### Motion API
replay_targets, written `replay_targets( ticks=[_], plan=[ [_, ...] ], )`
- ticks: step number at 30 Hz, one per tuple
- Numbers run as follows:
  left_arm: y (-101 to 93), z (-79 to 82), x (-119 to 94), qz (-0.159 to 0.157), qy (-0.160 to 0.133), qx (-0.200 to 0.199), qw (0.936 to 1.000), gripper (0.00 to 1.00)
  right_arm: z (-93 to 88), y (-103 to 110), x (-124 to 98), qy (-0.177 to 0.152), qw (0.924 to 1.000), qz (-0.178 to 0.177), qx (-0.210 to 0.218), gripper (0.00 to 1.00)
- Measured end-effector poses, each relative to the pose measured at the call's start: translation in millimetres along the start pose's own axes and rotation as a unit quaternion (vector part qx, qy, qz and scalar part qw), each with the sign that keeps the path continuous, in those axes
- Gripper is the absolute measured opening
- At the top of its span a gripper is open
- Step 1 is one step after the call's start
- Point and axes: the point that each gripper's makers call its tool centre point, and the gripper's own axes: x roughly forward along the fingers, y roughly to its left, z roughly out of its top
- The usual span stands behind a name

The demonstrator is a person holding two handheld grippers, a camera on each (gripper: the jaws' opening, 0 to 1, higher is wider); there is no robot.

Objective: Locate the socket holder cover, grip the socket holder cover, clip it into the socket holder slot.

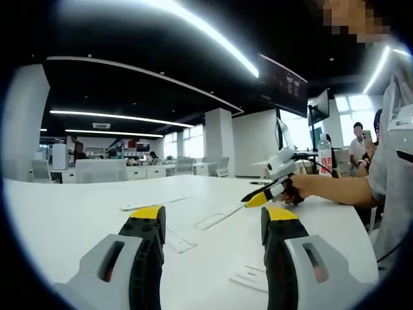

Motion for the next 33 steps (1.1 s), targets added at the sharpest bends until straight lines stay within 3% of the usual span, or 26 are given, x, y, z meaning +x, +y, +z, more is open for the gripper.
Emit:
replay_targets(
  ticks=[8, 33],
  plan=[
    [-0.5, -0.3, 0, 0.0, 0.001, 0.0, 1.0, 0.6, -4.5, 12, 0, 0.006, 1.0, 0.006, -0.003, 0.95],
    [-0.5, -0.3, 0, 0.001, 0.001, 0.003, 1.0, 0.6, 1.0, 13, 3, 0.003, 0.9997, 0.025, -0.001, 0.92]
  ],
)
